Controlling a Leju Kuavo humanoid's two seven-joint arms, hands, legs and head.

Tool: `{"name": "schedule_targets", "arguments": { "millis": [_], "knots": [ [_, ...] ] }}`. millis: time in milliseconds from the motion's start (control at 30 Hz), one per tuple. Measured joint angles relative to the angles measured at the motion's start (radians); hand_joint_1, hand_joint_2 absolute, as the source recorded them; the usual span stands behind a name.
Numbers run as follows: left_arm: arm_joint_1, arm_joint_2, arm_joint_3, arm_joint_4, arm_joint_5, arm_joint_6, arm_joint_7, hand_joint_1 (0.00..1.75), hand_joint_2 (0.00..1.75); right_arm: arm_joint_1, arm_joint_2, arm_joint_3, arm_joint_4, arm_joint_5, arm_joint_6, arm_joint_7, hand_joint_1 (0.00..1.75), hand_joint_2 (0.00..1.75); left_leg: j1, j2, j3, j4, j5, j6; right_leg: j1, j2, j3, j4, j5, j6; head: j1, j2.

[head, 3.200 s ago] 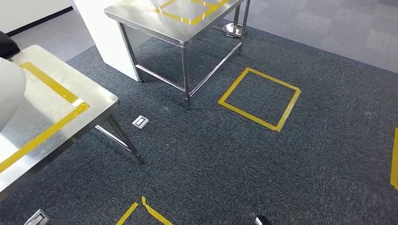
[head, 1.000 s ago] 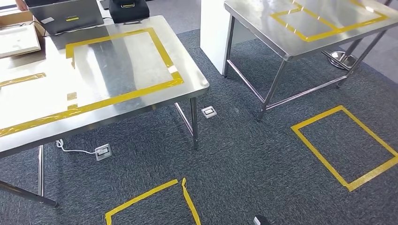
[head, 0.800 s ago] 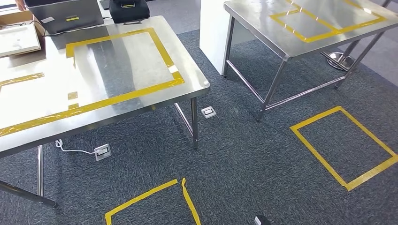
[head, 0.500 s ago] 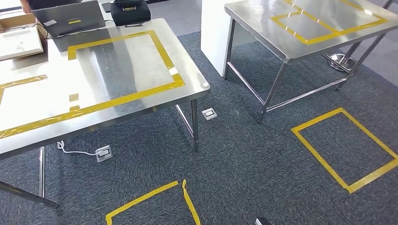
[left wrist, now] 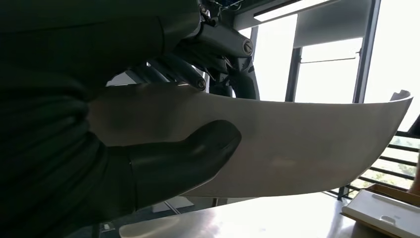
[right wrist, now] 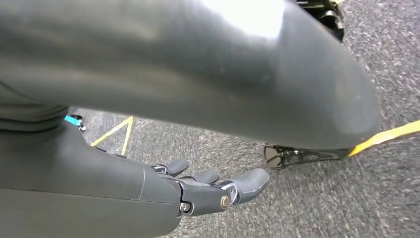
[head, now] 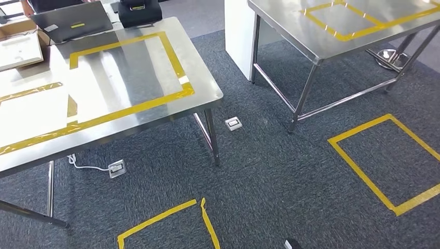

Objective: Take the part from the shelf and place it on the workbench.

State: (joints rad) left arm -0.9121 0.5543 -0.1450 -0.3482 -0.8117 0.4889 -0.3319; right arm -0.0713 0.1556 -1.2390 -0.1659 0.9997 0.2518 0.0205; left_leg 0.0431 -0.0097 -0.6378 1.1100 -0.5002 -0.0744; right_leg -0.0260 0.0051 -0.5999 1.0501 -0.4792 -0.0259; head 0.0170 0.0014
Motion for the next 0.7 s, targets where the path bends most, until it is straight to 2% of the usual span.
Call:
{"name": "schedule_targets", "arguments": {
  "millis": [67,100,133,167,233,267,300,367,433,467,500,567,600,633,667,700],
  "knots": [
    [0.0,-0.001,0.0,0.002,-0.001,0.0,0.003,1.75,1.75,0.0,0.0,0.0,0.0,-0.001,0.0,0.0,0.0,0.0,-0.005,0.004,-0.074,0.138,-0.05,0.003,0.006,-0.001,0.004,0.0,-0.005,-0.009,-0.001,0.0],
    [0.001,-0.001,0.0,0.004,-0.002,0.0,0.004,1.75,1.75,0.0,0.0,0.0,0.0,-0.002,0.0,0.001,0.0,0.0,-0.008,0.004,-0.104,0.187,-0.059,0.006,0.009,-0.001,0.007,0.0,-0.008,-0.013,-0.001,0.0],
    [0.003,-0.001,0.0,0.006,-0.002,0.0,0.005,1.75,1.75,0.001,0.0,-0.001,0.0,-0.002,0.0,0.002,0.0,0.0,-0.01,0.004,-0.116,0.2,-0.047,0.01,0.013,-0.001,0.012,0.0,-0.011,-0.016,0.0,0.0],
    [0.003,-0.001,0.0,0.007,-0.002,0.0,0.005,1.75,1.75,0.001,0.0,-0.001,0.0,-0.002,0.0,0.002,0.0,0.0,-0.013,0.004,-0.108,0.172,-0.017,0.017,0.016,-0.001,0.018,0.0,-0.016,-0.018,0.0,0.0],
    [0.003,-0.001,0.0,0.008,-0.003,0.0,0.005,1.75,1.75,0.001,0.0,-0.002,0.0,-0.002,0.0,0.002,0.0,0.0,-0.021,0.008,-0.054,0.046,0.059,0.034,0.02,-0.001,0.032,0.0,-0.027,-0.017,0.0,0.0],
    [0.001,-0.001,0.0,0.008,-0.003,0.0,0.005,1.75,1.75,0.001,0.001,-0.002,0.0,-0.002,0.0,0.002,0.0,0.0,-0.026,0.011,-0.026,-0.013,0.08,0.04,0.022,0.0,0.035,0.001,-0.032,-0.014,0.0,0.0],
    [0.0,-0.001,0.0,0.008,-0.003,0.0,0.005,1.75,1.75,0.0,0.001,-0.003,0.0,-0.002,0.0,0.002,0.0,0.0,-0.031,0.014,-0.009,-0.049,0.085,0.045,0.024,-0.001,0.035,0.001,-0.035,-0.009,0.0,0.0],
    [-0.002,-0.001,0.0,0.008,-0.003,0.001,0.005,1.75,1.75,0.0,0.002,-0.004,0.0,-0.002,0.0,0.002,0.0,0.0,-0.037,0.014,-0.001,-0.07,0.075,0.049,0.025,-0.002,0.034,-0.001,-0.037,0.0,0.0,0.0],
    [-0.002,-0.001,0.0,0.007,-0.003,0.001,0.003,1.75,1.75,-0.001,0.002,-0.004,0.0,-0.002,0.0,0.001,0.0,0.0,-0.031,0.011,0.002,-0.076,0.072,0.056,0.026,-0.004,0.032,0.004,-0.046,0.011,0.001,0.0],
    [-0.003,-0.001,0.0,0.007,-0.003,0.001,0.001,1.75,1.75,-0.001,0.002,-0.004,0.0,-0.002,0.0,0.001,0.0,0.0,-0.028,0.011,0.006,-0.079,0.071,0.061,0.027,-0.004,0.022,0.026,-0.059,0.017,0.002,0.0],
    [-0.003,-0.002,0.0,0.007,-0.003,0.001,0.0,1.75,1.75,-0.001,0.002,-0.004,0.0,-0.002,0.0,0.0,0.0,0.0,-0.026,0.01,0.009,-0.082,0.069,0.066,0.026,-0.003,-0.001,0.07,-0.08,0.021,0.004,0.0],
    [-0.003,-0.003,0.0,0.007,-0.004,0.001,-0.002,1.75,1.75,-0.002,0.002,-0.004,0.0,-0.002,0.0,-0.001,0.0,0.0,-0.026,0.01,0.012,-0.082,0.064,0.073,0.025,-0.003,-0.076,0.202,-0.129,0.025,0.007,0.0],
    [-0.002,-0.004,0.0,0.007,-0.004,0.001,-0.003,1.75,1.75,-0.001,0.002,-0.004,0.0,-0.002,0.001,-0.001,0.0,0.0,-0.027,0.009,0.013,-0.081,0.062,0.074,0.025,-0.003,-0.111,0.256,-0.141,0.027,0.007,0.0],
    [-0.001,-0.005,0.0,0.008,-0.004,0.001,-0.004,1.75,1.75,0.0,0.002,-0.004,0.0,-0.003,0.001,-0.001,0.0,0.0,-0.027,0.007,0.015,-0.08,0.059,0.074,0.025,-0.003,-0.132,0.277,-0.132,0.027,0.007,0.0],
    [0.0,-0.005,0.0,0.008,-0.004,0.001,-0.004,1.75,1.75,0.001,0.002,-0.004,0.0,-0.003,0.0,-0.001,0.0,0.0,-0.027,0.006,0.019,-0.079,0.055,0.073,0.024,-0.003,-0.132,0.257,-0.103,0.027,0.007,0.0],
    [0.0,-0.005,0.0,0.008,-0.004,0.001,-0.004,1.75,1.75,0.001,0.001,-0.004,0.0,-0.003,0.0,-0.002,0.0,0.0,-0.027,0.005,0.024,-0.078,0.051,0.071,0.024,-0.003,-0.113,0.201,-0.061,0.025,0.008,0.0]
  ]
}}
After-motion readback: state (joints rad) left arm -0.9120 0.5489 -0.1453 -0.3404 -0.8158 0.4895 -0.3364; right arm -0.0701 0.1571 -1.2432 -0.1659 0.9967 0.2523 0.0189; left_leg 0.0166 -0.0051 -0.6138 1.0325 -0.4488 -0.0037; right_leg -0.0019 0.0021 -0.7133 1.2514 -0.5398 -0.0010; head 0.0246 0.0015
